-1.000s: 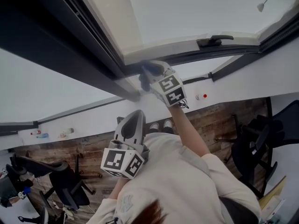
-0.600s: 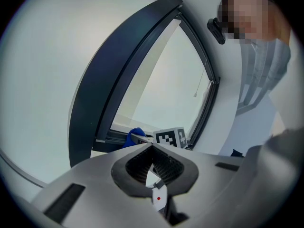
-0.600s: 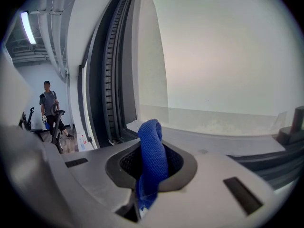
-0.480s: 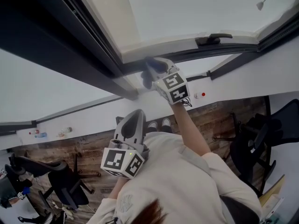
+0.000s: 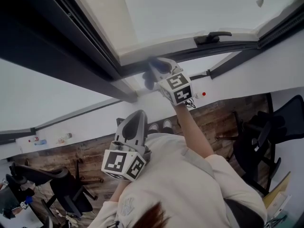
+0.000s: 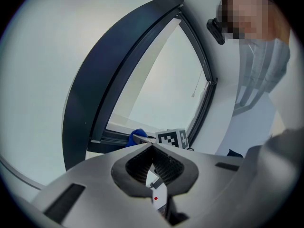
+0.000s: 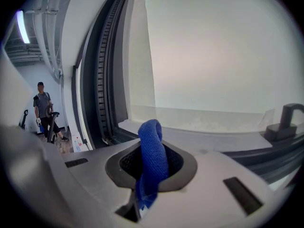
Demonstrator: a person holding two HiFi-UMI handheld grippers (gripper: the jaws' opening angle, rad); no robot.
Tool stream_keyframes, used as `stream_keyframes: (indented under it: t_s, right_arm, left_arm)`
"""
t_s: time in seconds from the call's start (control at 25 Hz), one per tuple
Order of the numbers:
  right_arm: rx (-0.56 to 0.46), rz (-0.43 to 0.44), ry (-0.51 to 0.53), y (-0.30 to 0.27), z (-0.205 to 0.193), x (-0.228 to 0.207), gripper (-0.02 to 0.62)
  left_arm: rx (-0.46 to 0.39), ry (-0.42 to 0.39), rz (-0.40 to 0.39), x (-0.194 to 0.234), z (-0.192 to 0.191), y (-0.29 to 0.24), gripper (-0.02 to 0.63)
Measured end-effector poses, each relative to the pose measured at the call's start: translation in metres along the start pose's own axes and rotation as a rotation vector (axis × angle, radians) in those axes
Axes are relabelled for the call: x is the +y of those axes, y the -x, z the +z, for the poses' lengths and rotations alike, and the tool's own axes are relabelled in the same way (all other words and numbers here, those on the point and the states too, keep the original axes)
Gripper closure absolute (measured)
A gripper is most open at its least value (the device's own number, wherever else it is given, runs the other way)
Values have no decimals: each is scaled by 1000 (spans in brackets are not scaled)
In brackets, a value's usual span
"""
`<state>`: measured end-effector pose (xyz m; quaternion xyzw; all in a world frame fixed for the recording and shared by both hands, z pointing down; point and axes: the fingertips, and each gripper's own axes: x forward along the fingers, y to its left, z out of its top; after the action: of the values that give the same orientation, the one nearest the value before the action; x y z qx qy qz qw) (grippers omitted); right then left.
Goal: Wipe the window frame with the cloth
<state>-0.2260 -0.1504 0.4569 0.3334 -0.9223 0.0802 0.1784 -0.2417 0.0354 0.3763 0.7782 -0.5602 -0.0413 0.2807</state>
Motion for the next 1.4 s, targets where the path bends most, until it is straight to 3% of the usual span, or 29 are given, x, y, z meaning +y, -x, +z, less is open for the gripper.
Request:
stream_keyframes:
  t_s: [0.44,1.4]
  right_arm:
    - [0,-134,-57,12,-6,-34,547]
    - [13,-172,-72,20,-8,-47,546]
  left_arm:
    - [-4,-6,-29,12,7,6,601]
    - [-20,-3,-34,11,10,8,601]
